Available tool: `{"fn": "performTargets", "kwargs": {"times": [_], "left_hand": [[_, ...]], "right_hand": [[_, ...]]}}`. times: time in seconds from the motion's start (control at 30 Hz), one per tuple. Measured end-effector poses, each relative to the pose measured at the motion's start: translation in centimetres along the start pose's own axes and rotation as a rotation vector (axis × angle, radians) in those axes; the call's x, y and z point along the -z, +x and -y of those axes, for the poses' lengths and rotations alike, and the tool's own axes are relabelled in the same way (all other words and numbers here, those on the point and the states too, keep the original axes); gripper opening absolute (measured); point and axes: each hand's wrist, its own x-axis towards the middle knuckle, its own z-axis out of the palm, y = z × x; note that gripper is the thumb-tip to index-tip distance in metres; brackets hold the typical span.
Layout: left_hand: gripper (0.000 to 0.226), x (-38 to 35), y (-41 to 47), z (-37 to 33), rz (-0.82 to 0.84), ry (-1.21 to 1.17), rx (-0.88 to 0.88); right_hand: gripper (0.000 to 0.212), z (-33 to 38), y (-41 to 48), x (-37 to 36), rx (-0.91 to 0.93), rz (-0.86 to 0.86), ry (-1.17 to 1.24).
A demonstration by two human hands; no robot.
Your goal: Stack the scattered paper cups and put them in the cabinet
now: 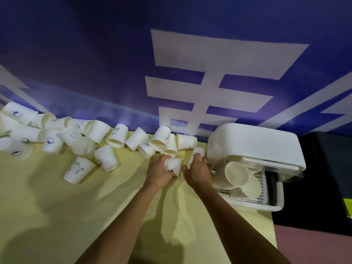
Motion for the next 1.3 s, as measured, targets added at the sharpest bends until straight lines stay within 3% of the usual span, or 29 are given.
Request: {"fn": "performTargets", "kwargs": {"times": [0.17,0.4,0.53,0.77,1.1,1.3], "left_hand": [[0.072,-1.9,1.2,2.0,0.024,0.118,-0.037],[0.060,-2.6,0.5,3.2,0.002,0.062,0.064],[0.064,-1.6,-0.9,2.5,-0.035,-0.130,0.070],[0.060,0.7,-4.8,1.9,-0.079,-0.342,0.056],[0.062,0.0,-9.2,-1.3,-0.098,-0.435,-0.030],[0.071,-2.2,-11.1,-3.2,-0.084,-0.409,-0.079]], "right_hand": [[0.059,0.0,1.0,-1.4,-0.017,0.096,-0.033],[0.074,-1.2,1.1,-2.1,0.063,0.223,-0.011],[0.066,-1.4,0.3,-1.2,0.101,0.119,0.037],[0.056,-1.4,-2.3,1.1,0.193,-0.056,0.334],[0.060,-5.1,-9.4,4.1,0.273,-0.239,0.649],[0.059,-8.6,-11.6,6.1,0.264,-0.311,0.619]]}}
